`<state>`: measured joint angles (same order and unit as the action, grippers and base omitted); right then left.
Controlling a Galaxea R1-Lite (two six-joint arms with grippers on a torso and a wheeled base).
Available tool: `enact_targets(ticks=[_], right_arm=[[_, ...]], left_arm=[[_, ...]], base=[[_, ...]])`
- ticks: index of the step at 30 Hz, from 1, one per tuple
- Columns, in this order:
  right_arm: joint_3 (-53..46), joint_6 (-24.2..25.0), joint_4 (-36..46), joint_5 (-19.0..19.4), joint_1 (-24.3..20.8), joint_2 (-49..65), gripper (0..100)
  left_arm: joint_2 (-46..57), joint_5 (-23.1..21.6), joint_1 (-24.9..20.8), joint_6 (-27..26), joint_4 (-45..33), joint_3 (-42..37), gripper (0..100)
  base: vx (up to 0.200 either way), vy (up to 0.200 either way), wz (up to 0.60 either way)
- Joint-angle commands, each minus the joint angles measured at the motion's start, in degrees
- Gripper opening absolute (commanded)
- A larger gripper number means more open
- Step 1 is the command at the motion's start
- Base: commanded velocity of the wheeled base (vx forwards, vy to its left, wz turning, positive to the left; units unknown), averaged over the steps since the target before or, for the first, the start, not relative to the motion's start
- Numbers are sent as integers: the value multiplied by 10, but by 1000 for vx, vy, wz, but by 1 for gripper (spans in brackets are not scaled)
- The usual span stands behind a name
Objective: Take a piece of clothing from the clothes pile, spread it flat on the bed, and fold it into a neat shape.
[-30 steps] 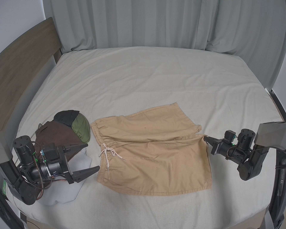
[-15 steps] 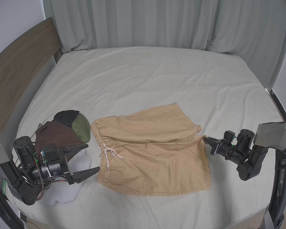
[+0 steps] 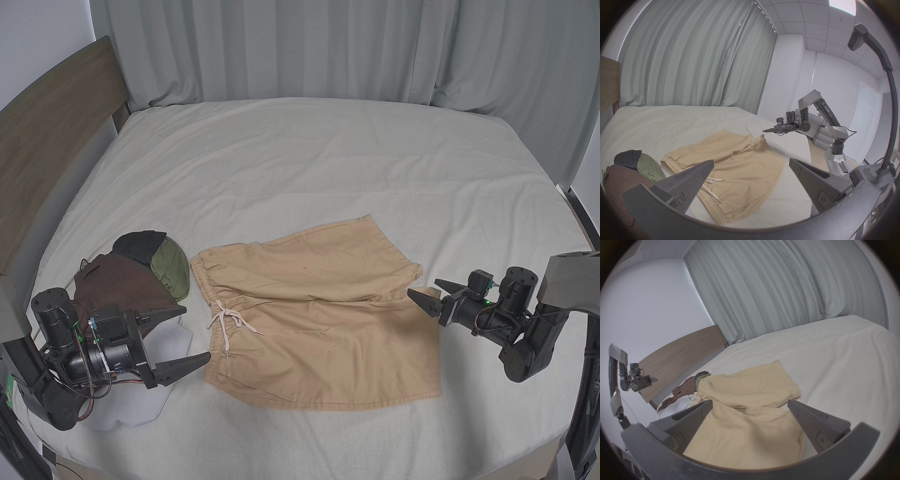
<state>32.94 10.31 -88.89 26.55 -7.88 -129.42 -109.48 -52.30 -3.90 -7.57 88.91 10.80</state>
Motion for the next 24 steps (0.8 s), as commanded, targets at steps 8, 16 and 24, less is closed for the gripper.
enact_targets(ticks=[8,16,24], right_arm=[[-70,-3,1,3,-65,63,100],[-107,-14,2,23,-84,73,100],[-114,-15,2,23,-83,81,100]], left_arm=[[-25,0,4,1,0,-8,100],[-35,0,12,2,0,-10,100],[-56,10,13,10,0,-21,100]], base=[[0,0,0],[0,0,0],[0,0,0]])
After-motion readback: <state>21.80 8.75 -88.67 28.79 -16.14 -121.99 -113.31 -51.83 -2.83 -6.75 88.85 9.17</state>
